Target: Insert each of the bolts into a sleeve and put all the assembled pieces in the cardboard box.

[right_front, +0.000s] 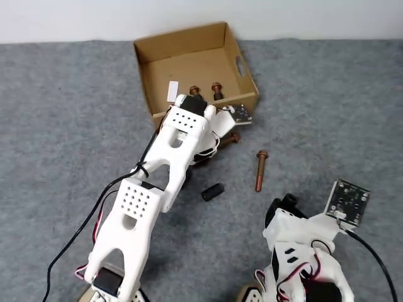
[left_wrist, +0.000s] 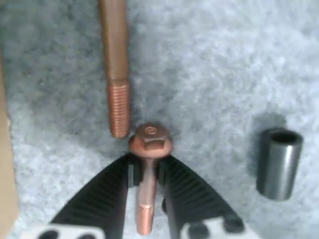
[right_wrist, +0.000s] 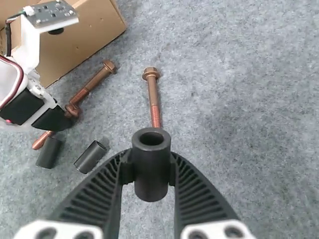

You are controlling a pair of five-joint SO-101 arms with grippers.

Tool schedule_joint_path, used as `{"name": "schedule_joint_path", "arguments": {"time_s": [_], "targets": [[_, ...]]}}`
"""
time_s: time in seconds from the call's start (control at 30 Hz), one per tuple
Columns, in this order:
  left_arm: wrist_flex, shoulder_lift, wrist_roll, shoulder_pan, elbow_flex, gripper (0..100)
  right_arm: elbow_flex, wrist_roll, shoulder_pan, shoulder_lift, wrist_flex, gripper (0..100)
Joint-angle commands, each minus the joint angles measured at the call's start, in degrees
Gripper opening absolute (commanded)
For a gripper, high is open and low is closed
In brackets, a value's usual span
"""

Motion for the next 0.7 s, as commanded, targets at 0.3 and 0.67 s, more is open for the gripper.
{"name": "schedule_joint_path", "arguments": {"time_s": [0.3,0.67], "targets": [[1.2,-28.8,13.7,0.1,10.2,0,-0.4,-0.4,0.7,-0.2,-1.5,0.8],[-5.8,-66.1,19.0,-2.3,49.4,0,-0.7,-0.1,0.4,-0.3,-1.3,0.8]]}}
